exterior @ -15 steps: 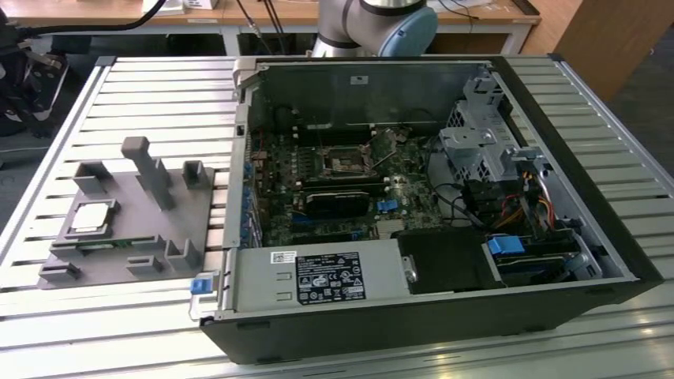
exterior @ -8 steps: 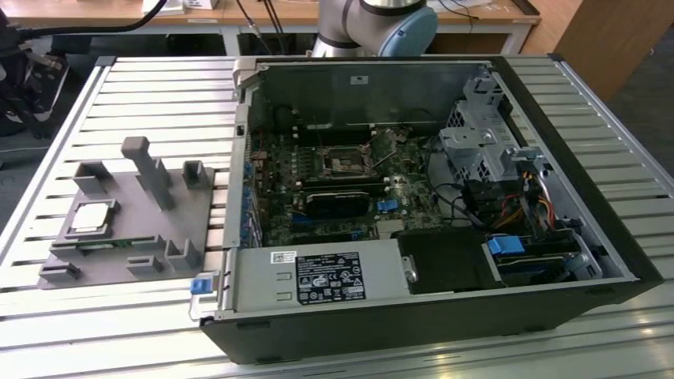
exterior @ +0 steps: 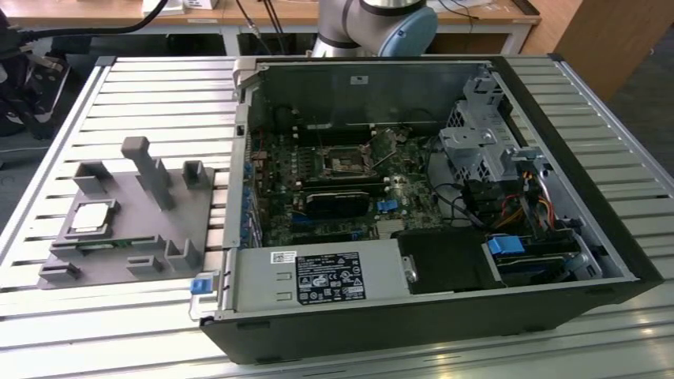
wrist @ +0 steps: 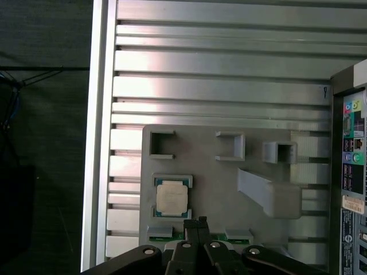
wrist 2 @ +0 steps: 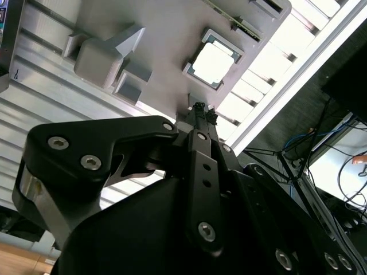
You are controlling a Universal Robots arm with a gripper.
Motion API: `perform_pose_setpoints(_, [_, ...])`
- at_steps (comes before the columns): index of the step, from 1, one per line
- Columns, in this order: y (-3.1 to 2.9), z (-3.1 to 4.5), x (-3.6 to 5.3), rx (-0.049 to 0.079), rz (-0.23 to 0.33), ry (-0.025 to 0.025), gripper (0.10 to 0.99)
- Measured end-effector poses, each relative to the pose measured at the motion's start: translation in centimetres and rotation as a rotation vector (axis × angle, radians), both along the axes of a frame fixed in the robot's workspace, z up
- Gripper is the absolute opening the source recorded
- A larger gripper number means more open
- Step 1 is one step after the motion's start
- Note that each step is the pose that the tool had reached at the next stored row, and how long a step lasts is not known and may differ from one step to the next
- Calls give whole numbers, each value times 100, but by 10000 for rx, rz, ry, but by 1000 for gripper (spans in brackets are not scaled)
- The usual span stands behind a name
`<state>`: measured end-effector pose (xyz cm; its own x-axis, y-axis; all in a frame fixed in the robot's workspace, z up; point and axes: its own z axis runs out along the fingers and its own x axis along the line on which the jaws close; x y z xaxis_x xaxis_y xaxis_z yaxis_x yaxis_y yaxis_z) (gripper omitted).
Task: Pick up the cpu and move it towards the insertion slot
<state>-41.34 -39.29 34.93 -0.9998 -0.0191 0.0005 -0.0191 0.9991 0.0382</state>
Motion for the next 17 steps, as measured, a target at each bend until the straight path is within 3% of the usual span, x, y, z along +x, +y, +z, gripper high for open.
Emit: perform_pose_setpoints(17, [0, -43, -5, 0, 0, -1, 106])
